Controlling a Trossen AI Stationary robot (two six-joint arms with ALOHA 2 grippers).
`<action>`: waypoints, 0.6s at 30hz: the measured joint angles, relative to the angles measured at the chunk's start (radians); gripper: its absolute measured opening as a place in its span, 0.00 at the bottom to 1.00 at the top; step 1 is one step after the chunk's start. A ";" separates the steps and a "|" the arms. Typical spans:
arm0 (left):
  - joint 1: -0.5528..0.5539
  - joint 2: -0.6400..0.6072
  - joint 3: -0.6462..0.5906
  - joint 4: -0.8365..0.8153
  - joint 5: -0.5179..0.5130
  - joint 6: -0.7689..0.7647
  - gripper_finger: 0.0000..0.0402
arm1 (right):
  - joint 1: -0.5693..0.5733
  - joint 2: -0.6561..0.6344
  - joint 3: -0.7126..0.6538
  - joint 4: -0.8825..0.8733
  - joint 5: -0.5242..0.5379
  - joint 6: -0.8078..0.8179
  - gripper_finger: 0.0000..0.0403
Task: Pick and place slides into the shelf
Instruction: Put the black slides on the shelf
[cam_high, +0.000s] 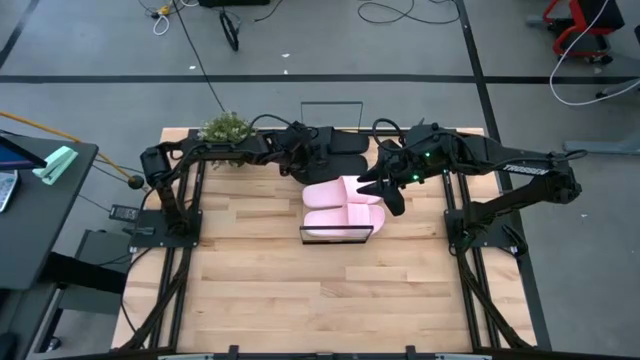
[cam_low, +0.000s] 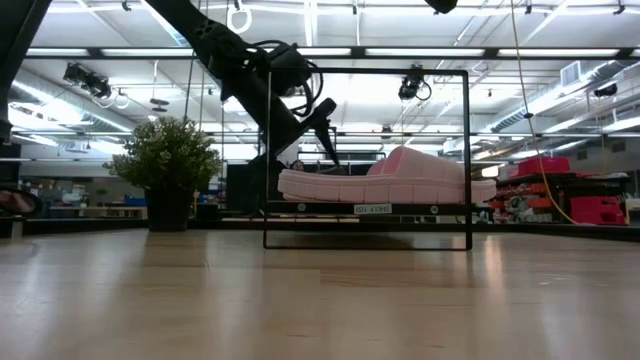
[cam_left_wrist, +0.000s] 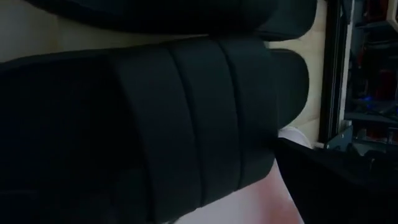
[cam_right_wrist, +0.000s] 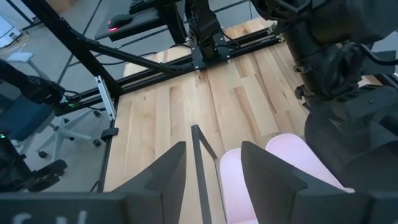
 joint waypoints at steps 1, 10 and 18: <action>0.001 0.000 0.000 -0.001 0.001 0.004 0.79 | 0.000 0.000 0.000 0.000 0.000 0.000 0.40; 0.018 -0.005 0.000 -0.034 0.028 0.037 0.74 | 0.000 0.000 0.000 0.000 0.000 0.000 0.40; 0.045 -0.035 0.000 -0.084 0.035 0.074 0.74 | 0.000 0.000 0.000 0.000 0.001 0.000 0.40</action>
